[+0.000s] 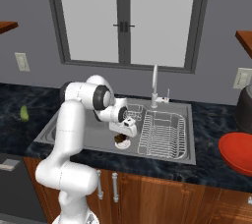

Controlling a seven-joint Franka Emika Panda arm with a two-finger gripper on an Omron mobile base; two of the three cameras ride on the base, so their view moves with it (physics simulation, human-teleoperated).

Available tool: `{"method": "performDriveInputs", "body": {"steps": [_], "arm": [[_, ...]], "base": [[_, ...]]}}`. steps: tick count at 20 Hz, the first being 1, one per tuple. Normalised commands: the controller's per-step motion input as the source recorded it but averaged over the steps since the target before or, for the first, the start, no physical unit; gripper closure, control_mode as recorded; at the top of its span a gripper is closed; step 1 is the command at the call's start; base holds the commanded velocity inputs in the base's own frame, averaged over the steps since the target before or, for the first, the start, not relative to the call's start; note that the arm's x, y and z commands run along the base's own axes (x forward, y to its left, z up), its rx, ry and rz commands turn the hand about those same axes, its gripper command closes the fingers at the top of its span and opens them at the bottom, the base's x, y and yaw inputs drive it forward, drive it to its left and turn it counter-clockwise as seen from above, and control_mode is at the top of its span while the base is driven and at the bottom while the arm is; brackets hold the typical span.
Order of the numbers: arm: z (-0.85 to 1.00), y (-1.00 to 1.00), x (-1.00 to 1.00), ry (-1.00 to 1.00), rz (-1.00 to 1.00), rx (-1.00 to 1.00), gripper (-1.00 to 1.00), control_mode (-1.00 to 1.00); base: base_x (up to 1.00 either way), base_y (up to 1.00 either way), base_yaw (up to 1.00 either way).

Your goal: Remove the cucumber and sweet potato from the sink. Then move the bowl and cup from the counter to the sink for washing.

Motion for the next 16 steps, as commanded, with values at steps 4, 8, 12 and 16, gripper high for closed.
{"method": "performDriveInputs", "body": {"steps": [4,8,12,16], "arm": [[0.13,0.23,0.00,0.00,-0.05,0.00,1.00,-1.00],[0.15,0.25,0.00,0.00,-0.05,-0.02,1.00,-1.00],[0.17,0.20,0.00,0.00,-0.05,-0.03,1.00,-1.00],[0.16,0.18,-0.01,0.00,-0.05,-0.02,1.00,-1.00]], "base": [[0.00,0.00,0.00],[0.00,0.00,0.00],[0.00,0.00,0.00],[0.00,0.00,0.00]]}}
